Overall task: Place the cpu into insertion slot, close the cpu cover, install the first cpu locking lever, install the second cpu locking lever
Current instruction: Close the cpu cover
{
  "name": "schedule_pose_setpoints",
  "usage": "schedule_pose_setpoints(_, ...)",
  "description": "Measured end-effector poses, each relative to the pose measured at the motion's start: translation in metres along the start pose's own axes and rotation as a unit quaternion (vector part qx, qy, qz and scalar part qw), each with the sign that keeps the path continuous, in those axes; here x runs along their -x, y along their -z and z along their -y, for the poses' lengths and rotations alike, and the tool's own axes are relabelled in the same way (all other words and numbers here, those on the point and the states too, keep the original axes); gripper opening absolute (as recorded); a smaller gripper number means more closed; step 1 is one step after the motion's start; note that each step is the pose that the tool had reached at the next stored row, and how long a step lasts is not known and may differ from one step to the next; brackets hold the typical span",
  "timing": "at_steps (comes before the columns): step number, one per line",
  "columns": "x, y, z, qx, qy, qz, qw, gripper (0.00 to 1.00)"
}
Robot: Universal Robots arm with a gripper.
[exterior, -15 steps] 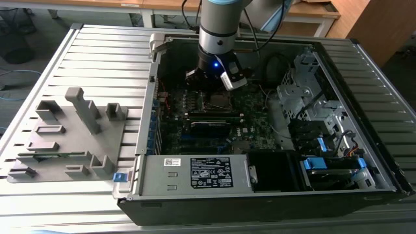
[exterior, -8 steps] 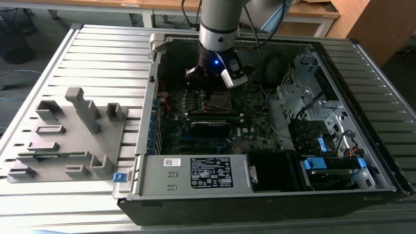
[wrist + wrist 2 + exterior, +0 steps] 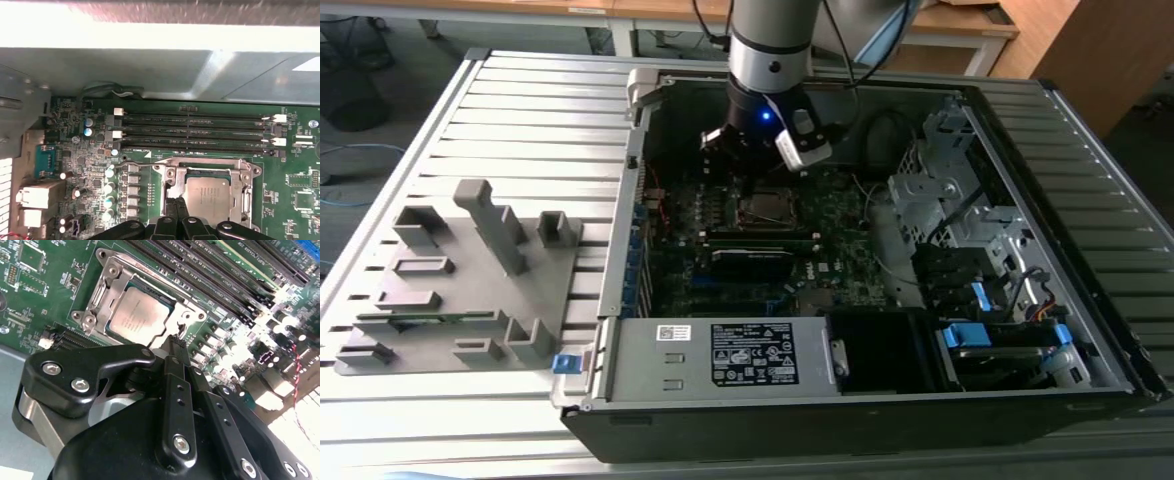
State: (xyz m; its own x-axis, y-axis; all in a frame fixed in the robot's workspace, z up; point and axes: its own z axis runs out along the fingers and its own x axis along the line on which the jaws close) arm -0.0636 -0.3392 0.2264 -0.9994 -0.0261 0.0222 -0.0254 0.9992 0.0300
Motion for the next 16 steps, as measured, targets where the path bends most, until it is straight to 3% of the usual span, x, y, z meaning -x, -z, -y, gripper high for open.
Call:
schedule_pose_setpoints(2, -0.0001, 0.0031, -0.0001, 0.0000, 0.000, 0.0000, 1.00000, 0.10)
schedule_pose_setpoints(8, -0.0001, 0.0034, -0.0001, -0.0001, 0.000, 0.0004, 1.00000, 0.10)
schedule_pose_setpoints(9, -0.0001, 0.0033, -0.0001, -0.0001, 0.000, 0.0012, 1.00000, 0.10)
schedule_pose_setpoints(13, -0.0001, 0.0030, -0.0001, -0.0003, 0.000, 0.0093, 0.99996, 0.10)
schedule_pose_setpoints(16, 0.0021, 0.0031, -0.0001, -0.0004, 0.000, 0.0096, 0.99995, 0.10)
